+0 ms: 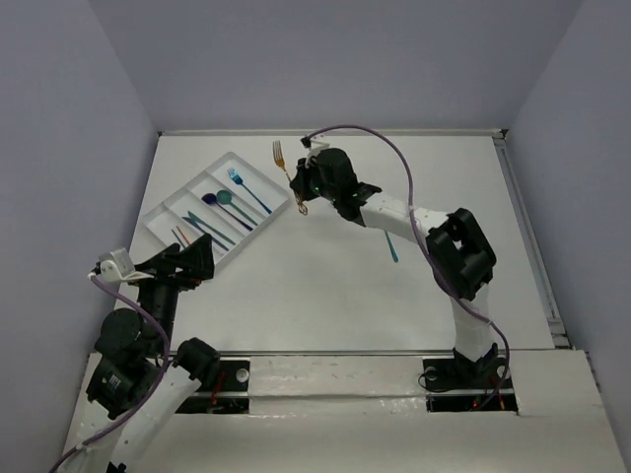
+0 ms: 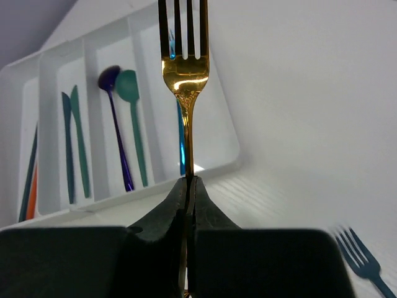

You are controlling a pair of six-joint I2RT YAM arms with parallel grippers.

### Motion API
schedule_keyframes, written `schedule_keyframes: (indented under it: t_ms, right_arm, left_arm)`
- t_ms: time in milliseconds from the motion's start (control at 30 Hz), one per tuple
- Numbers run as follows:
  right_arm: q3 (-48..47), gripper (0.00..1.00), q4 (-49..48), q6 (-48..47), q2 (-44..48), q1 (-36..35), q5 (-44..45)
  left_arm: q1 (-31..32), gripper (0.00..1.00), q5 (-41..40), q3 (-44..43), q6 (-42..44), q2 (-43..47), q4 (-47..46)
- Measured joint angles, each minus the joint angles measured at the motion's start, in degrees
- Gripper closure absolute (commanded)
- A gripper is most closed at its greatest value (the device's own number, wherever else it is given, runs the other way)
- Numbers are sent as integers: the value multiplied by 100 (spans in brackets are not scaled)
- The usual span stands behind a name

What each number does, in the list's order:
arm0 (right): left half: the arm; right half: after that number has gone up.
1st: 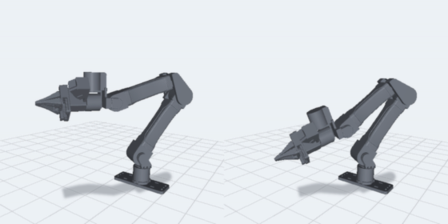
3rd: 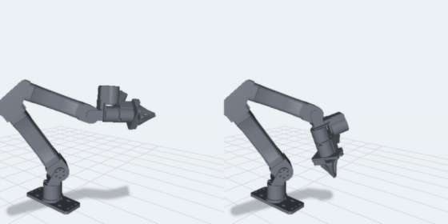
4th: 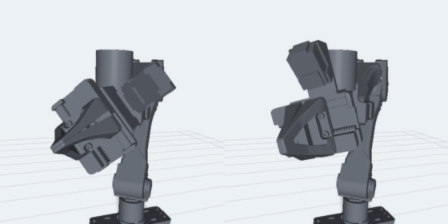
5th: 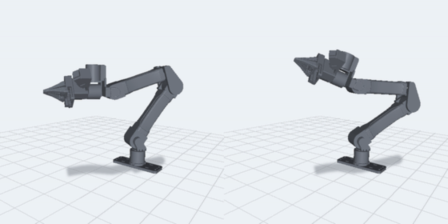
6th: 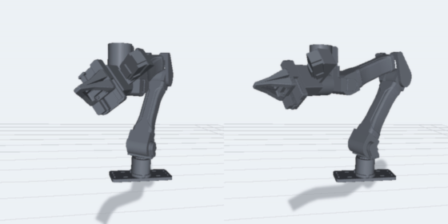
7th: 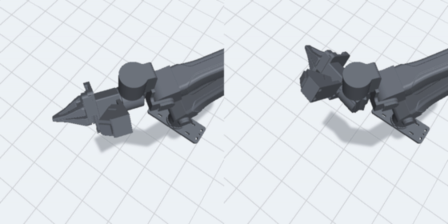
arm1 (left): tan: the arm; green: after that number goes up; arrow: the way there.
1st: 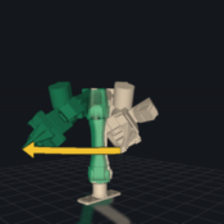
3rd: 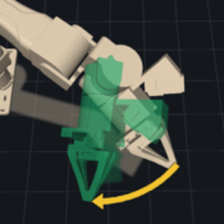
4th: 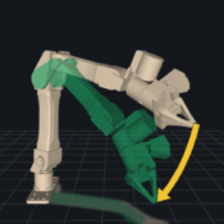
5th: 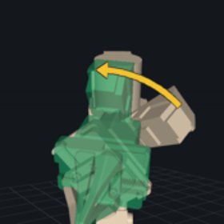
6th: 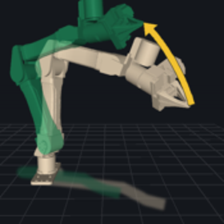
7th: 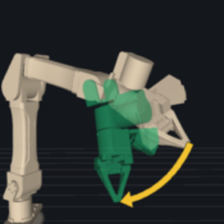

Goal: Sort the eating utensils into containers

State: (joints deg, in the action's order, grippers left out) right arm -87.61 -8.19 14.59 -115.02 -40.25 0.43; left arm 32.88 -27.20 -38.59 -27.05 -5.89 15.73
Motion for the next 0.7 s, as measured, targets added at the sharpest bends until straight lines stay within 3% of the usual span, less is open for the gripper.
schedule_keyframes:
  t_ms: [267,533,700]
  right_arm:
    - [-1827,100,-190,50,-1515,-52,-903]
    - [-3840,100,74,190,-3034,-118,-1097]
    - [-4411,100,374,195,-3506,-186,-1047]
  left_arm:
    - [-37,1,0,0,2,-7,-2]
    - [-37,1,0,0,2,-37,-4]
    - [-37,1,0,0,2,-37,-4]
